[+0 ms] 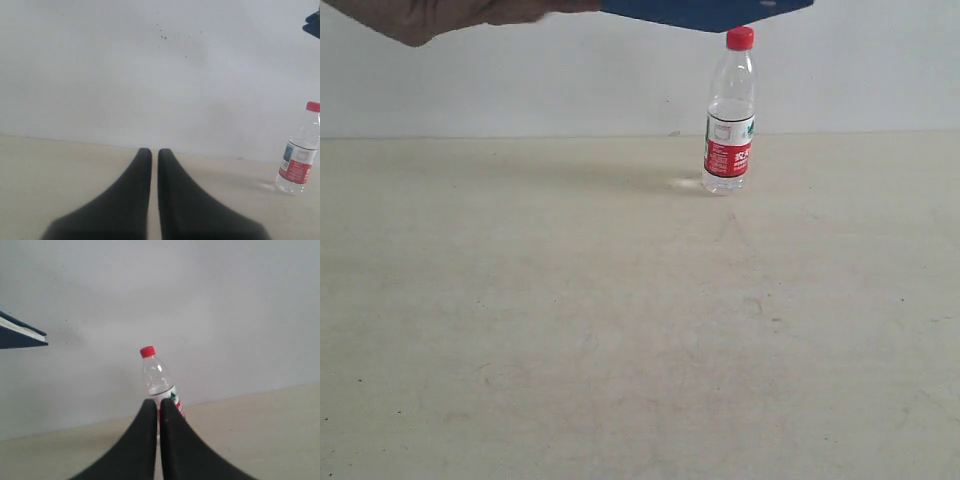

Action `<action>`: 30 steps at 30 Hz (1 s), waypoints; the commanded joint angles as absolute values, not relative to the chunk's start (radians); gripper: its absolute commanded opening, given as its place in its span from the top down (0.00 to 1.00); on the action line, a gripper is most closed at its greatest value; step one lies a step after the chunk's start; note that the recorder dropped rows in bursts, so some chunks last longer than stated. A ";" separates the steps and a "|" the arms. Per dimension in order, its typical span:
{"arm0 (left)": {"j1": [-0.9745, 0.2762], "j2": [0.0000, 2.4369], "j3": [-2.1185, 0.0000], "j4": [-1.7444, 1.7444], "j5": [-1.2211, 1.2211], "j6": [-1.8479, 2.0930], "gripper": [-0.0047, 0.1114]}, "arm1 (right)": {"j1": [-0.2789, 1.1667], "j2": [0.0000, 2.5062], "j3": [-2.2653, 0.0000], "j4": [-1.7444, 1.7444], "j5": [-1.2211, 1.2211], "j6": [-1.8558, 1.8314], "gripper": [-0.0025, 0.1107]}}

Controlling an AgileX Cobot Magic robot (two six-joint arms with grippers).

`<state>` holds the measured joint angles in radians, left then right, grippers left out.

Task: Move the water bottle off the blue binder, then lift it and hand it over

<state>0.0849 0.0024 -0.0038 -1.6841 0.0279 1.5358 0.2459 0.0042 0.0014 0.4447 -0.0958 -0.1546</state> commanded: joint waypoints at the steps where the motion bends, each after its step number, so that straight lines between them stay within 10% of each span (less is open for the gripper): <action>1: 0.081 0.000 0.000 -1.685 0.032 1.540 0.92 | 0.239 0.000 0.000 0.262 0.139 0.006 0.98; 5: 0.081 0.000 0.000 -1.685 0.026 1.540 0.92 | 0.239 0.000 0.000 0.149 0.415 -0.007 0.98; 30: 0.081 0.000 0.000 -1.685 0.030 1.540 0.92 | -0.118 0.000 0.000 -0.147 0.367 0.136 0.98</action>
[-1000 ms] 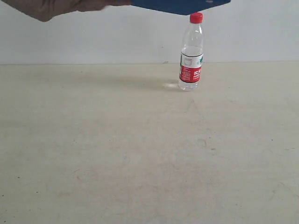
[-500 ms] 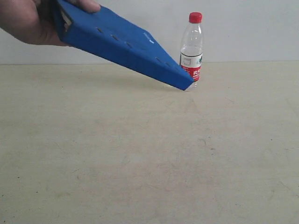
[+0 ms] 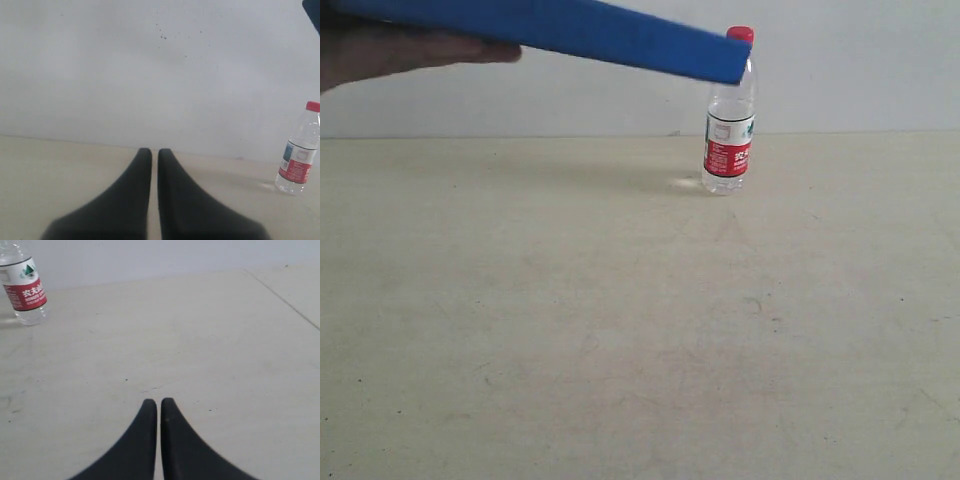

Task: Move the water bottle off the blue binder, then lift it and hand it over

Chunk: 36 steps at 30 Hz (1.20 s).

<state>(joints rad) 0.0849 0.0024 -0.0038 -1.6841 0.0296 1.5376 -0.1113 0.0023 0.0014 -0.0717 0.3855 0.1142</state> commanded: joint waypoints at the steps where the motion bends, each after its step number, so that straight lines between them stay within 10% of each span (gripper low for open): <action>1: 0.081 0.000 0.000 -1.685 0.030 1.540 0.92 | -0.118 0.000 0.000 -0.145 0.367 0.127 0.98; 36: 0.064 0.000 0.000 -1.685 0.031 1.540 0.92 | -0.109 0.000 0.000 -0.035 0.383 0.140 0.98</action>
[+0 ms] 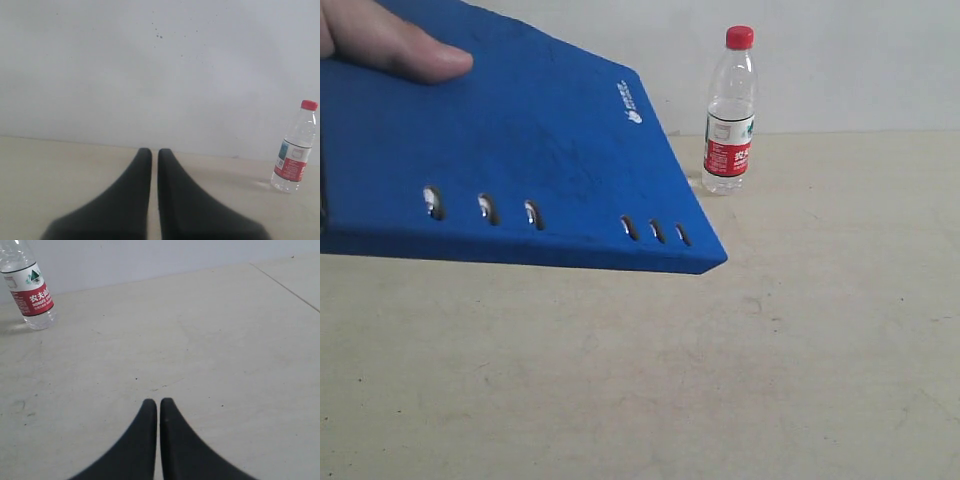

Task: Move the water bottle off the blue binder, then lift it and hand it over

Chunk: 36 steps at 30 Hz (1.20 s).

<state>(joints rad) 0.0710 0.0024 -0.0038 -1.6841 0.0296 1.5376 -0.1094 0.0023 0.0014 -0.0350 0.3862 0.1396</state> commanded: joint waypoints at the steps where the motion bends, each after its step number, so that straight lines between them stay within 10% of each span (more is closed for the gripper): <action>1: 0.064 0.000 0.000 -1.685 0.031 1.540 0.92 | -0.109 0.000 0.000 -0.035 0.383 0.140 0.98; 30: 0.039 0.000 -0.242 -1.658 0.381 1.556 0.92 | -0.109 0.000 0.000 -0.035 0.383 0.140 0.98; 36: 0.039 0.000 -0.313 -1.101 0.303 0.639 0.92 | -0.109 0.000 0.000 -0.035 0.383 0.140 0.98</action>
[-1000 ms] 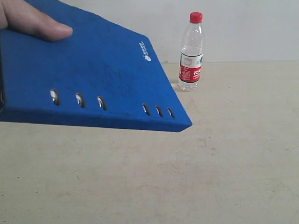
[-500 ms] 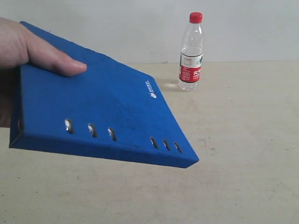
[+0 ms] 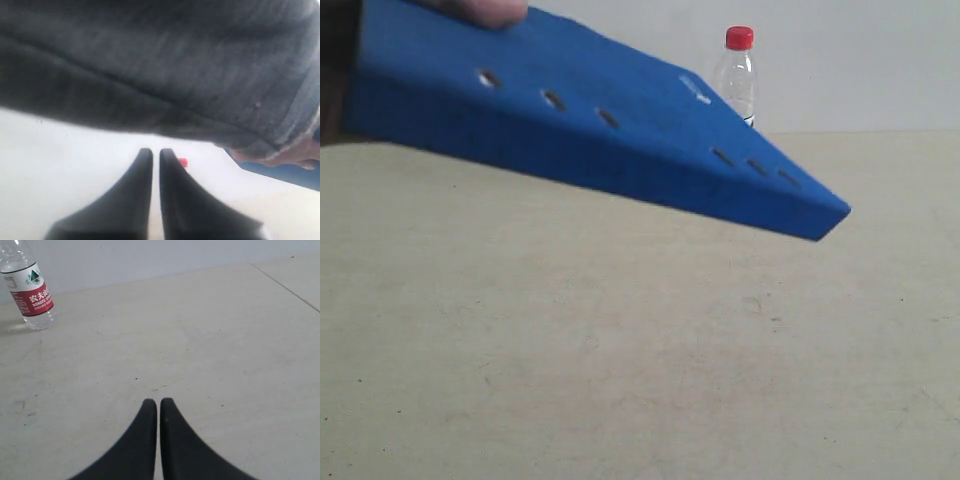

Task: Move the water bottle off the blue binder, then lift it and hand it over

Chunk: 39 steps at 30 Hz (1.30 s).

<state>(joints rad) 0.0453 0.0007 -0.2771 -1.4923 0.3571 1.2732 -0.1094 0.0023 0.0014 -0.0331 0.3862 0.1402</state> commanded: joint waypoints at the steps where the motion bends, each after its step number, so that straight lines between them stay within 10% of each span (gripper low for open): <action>1: 0.039 0.000 -0.313 -0.975 0.283 0.456 0.92 | -0.109 0.000 0.000 -0.035 0.383 0.140 0.98; 6: 0.039 0.000 -0.274 -0.221 0.250 -0.284 0.92 | -0.109 0.000 0.000 -0.035 0.383 0.140 0.98; 13: 0.037 0.000 0.000 0.321 -0.078 -0.274 0.92 | -0.109 0.000 0.000 -0.035 0.383 0.140 0.98; 39: 0.037 0.000 0.000 -0.065 0.421 0.281 0.92 | -0.109 0.000 0.000 -0.031 0.381 0.140 0.98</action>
